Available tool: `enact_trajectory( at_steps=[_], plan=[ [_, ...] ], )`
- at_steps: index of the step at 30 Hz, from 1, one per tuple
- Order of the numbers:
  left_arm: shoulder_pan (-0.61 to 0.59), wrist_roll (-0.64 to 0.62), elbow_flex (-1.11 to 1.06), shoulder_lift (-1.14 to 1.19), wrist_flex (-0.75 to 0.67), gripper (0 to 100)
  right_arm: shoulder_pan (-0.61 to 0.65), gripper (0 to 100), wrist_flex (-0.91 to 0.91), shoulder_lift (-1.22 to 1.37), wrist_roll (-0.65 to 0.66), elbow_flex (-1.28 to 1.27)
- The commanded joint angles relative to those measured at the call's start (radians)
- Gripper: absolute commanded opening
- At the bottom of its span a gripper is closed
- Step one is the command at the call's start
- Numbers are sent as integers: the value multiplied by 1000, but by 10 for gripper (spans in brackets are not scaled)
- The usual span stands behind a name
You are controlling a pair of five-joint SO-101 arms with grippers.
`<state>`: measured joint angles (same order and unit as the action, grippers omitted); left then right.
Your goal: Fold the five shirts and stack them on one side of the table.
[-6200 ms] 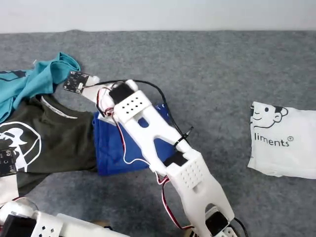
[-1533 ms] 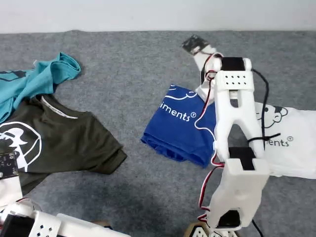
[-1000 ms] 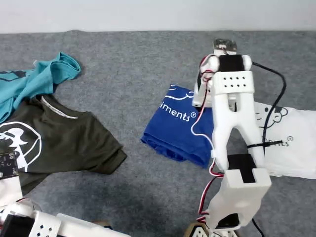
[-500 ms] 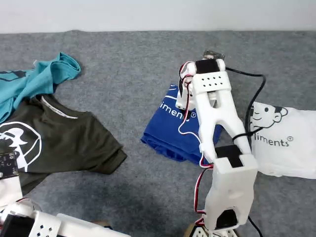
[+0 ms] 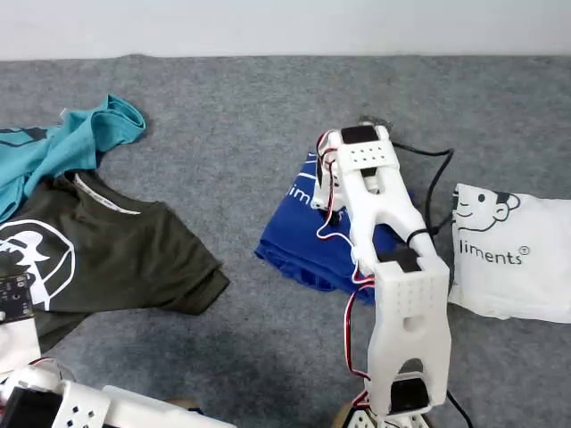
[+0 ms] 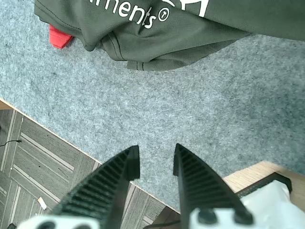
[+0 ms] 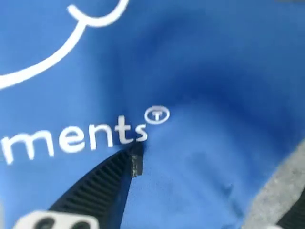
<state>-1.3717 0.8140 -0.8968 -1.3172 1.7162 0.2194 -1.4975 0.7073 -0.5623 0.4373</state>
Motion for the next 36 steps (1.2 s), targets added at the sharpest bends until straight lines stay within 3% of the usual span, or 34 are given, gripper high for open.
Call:
enact_trajectory(
  at_steps=[1,8,21,28,36],
  plan=[
    [-3,6,10,-5,2,130,-31,482,19,39,-12,49],
    [-3,6,8,-5,2,130,-79,463,15,102,-3,49],
    [3,6,8,-5,0,130,-116,6,-1,96,155,49],
    [3,6,8,-5,0,130,-120,9,-87,59,255,63],
    [3,6,8,-5,0,130,-122,9,-209,-154,382,87]
  ],
)
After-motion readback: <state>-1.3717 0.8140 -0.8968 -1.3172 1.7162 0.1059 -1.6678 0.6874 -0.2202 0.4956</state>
